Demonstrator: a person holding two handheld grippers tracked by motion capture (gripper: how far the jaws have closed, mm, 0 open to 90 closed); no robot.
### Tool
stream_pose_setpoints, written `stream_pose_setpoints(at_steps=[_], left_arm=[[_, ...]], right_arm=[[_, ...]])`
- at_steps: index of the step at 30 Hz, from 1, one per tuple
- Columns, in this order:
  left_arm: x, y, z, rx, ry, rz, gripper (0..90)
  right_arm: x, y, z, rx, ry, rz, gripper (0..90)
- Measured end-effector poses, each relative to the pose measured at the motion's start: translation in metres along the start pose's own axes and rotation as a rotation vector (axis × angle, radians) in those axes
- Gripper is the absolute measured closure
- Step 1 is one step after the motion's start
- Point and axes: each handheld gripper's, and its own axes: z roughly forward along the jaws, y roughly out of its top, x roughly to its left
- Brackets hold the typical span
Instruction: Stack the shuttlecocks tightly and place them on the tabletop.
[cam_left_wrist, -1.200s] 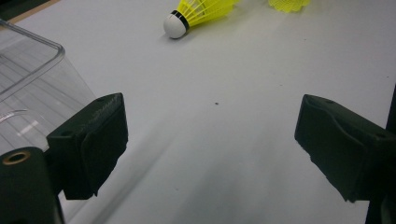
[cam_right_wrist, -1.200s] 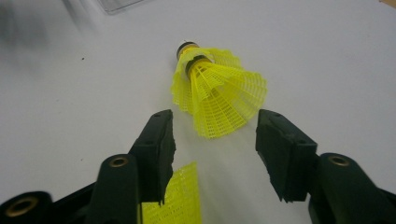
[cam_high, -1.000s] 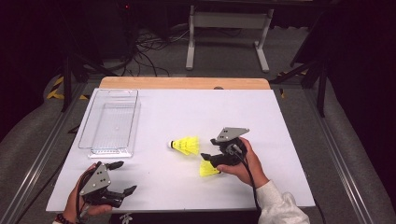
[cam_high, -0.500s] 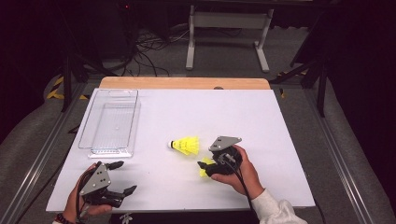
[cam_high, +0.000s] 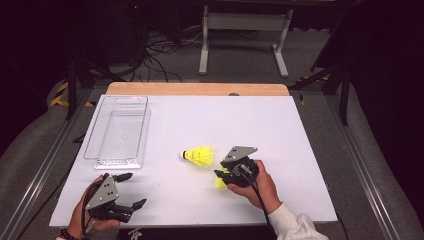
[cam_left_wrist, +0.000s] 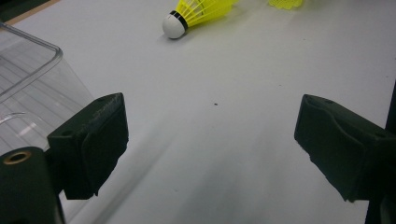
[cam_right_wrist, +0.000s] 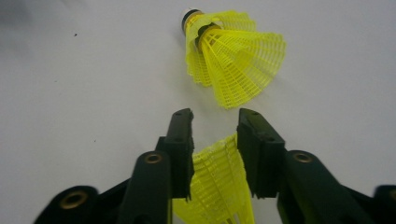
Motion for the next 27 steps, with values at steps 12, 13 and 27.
stream_pose_setpoints(at_steps=[12,13,27], left_arm=[[0.0,0.0,0.0,0.002,-0.003,0.001,10.8],[0.0,0.0,0.0,0.001,-0.003,0.0,10.8],[0.0,0.0,0.001,0.002,-0.004,-0.001,11.0]], right_arm=[[0.001,0.0,-0.001,0.003,-0.029,-0.014,90.0],[0.001,0.0,-0.001,0.001,-0.03,-0.012,90.0],[0.002,0.005,-0.022,-0.09,-0.04,-0.007,86.6]])
